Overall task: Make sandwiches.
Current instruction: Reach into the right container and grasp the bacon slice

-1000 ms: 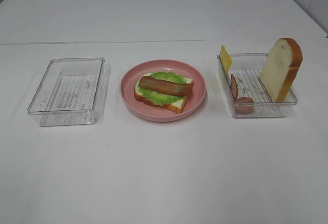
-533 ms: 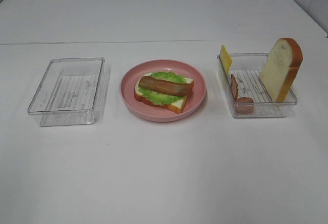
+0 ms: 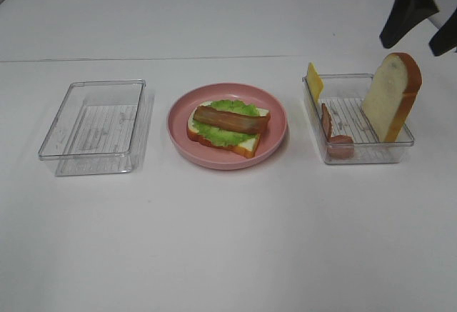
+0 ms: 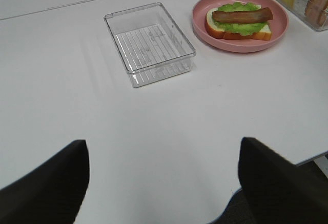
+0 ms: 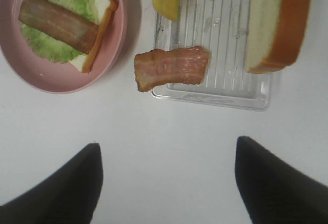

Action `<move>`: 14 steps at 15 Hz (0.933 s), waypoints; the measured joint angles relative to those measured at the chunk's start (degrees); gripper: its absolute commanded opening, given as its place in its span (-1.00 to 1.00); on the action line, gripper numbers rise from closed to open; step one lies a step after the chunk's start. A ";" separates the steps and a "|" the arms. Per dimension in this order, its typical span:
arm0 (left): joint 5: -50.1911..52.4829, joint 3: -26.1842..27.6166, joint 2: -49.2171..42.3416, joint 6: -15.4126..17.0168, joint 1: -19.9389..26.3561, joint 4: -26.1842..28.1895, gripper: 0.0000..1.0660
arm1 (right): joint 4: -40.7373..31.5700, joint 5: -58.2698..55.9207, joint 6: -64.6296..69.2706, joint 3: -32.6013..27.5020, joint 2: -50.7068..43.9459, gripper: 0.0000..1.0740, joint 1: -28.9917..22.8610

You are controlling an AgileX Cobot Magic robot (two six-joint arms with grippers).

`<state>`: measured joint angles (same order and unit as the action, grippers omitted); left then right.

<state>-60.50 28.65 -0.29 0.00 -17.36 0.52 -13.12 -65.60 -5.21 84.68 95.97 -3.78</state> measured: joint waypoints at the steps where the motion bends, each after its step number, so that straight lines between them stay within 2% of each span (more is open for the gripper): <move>1: 0.00 0.00 0.00 0.00 0.00 0.00 0.44 | 0.80 0.00 0.40 0.74 2.23 0.28 -2.23; 2: 0.00 0.00 0.00 0.00 0.00 0.00 0.44 | 1.72 0.00 1.72 2.01 5.67 0.28 -5.16; 3: 0.00 0.00 0.00 0.00 0.00 0.00 0.44 | 1.72 0.00 1.72 2.01 5.67 0.28 -5.16; 5: 0.00 0.00 0.00 0.00 0.00 0.00 0.44 | 2.46 -0.06 4.35 5.96 12.26 0.28 -8.94; 8: 0.00 0.00 0.00 0.00 0.00 0.00 0.44 | 2.52 -0.29 5.96 8.77 17.70 0.28 -9.11; 14: 0.06 0.00 0.00 0.00 0.00 0.00 0.44 | 2.52 1.55 6.02 8.77 22.69 0.26 -9.11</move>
<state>-60.45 28.65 -0.29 0.00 -17.36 0.52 -10.60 -64.06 0.80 93.45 118.66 -12.89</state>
